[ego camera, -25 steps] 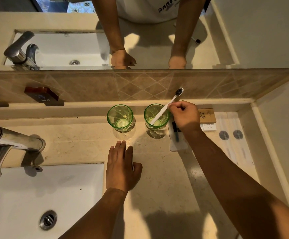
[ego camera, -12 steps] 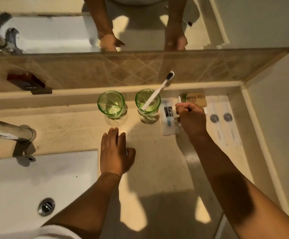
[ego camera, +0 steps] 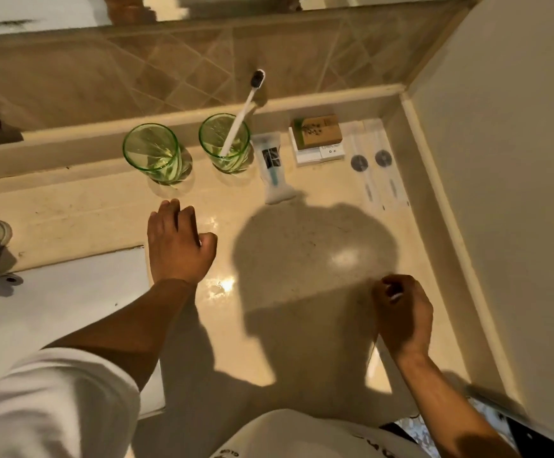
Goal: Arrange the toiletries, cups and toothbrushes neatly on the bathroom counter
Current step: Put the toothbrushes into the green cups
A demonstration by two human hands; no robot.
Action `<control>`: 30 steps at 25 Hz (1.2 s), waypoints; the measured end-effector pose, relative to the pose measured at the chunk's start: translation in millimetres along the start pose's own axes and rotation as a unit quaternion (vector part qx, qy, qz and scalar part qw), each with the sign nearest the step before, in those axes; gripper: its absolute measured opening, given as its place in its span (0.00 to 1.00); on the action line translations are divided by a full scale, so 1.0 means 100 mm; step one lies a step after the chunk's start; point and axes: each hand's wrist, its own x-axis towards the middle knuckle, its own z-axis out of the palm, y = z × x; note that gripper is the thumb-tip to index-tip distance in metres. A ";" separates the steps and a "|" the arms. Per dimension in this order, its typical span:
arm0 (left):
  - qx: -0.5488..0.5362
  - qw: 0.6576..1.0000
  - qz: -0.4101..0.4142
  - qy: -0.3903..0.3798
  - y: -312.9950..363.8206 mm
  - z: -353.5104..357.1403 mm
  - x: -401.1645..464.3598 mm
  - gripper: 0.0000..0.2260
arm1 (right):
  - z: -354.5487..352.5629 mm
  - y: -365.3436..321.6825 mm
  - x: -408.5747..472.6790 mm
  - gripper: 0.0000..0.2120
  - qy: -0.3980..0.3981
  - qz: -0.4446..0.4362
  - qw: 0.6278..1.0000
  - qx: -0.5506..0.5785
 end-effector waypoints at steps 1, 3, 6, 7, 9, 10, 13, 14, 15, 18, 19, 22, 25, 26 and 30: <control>-0.003 1.000 -0.002 0.000 0.01 -0.01 -0.01 0.21 | -0.05 0.09 -0.04 0.03 0.003 0.030 1.000 -0.006; -0.009 1.000 -0.002 -0.004 0.02 0.00 -0.02 0.21 | -0.10 0.20 -0.09 0.05 -0.026 0.067 0.997 -0.041; -0.020 1.000 -0.008 -0.004 0.01 0.01 -0.02 0.22 | -0.10 0.30 -0.14 0.07 -0.057 0.070 0.993 -0.080; -0.023 1.000 -0.009 -0.001 0.00 0.01 -0.03 0.22 | -0.10 0.31 -0.14 0.11 -0.059 0.073 0.992 -0.079; -0.024 1.000 -0.010 0.007 0.00 0.00 -0.03 0.22 | -0.07 0.32 -0.16 0.15 -0.070 0.090 0.991 -0.068; -0.025 1.000 -0.012 0.009 0.00 -0.01 -0.03 0.22 | -0.06 0.31 -0.16 0.14 -0.075 0.101 0.990 -0.061; -0.033 0.999 -0.017 0.002 0.01 -0.02 -0.03 0.21 | -0.06 0.31 -0.16 0.04 -0.084 0.126 0.987 -0.054; -0.032 0.999 -0.015 0.004 0.01 -0.02 -0.03 0.21 | -0.08 0.31 -0.17 0.02 -0.092 0.127 0.986 -0.053; -0.030 0.999 -0.015 0.006 0.00 -0.03 -0.03 0.21 | -0.09 0.29 -0.17 0.04 -0.099 0.122 0.986 -0.053; -0.028 0.999 -0.019 0.006 -0.03 -0.02 -0.01 0.21 | -0.06 0.08 -0.20 0.06 -0.114 0.083 0.990 -0.011; -0.028 0.999 -0.019 0.005 -0.03 -0.01 0.00 0.21 | -0.03 -0.07 -0.19 0.06 -0.113 0.061 0.992 0.016; -0.029 0.999 -0.019 0.002 -0.05 0.00 0.00 0.22 | 0.15 -0.69 -0.06 0.06 -0.117 -0.025 0.988 0.095; -0.022 0.999 -0.023 -0.006 -0.05 -0.03 0.03 0.23 | 0.38 -1.46 0.14 0.09 -0.159 -0.064 0.960 0.221; -0.016 0.999 -0.029 -0.018 -0.05 -0.05 0.04 0.24 | 0.47 -1.71 0.21 0.09 -0.182 -0.067 0.949 0.249; 0.027 0.996 -0.036 -0.078 -0.04 -0.08 0.04 0.26 | 0.78 -2.52 0.30 0.07 -0.270 -0.066 0.897 0.342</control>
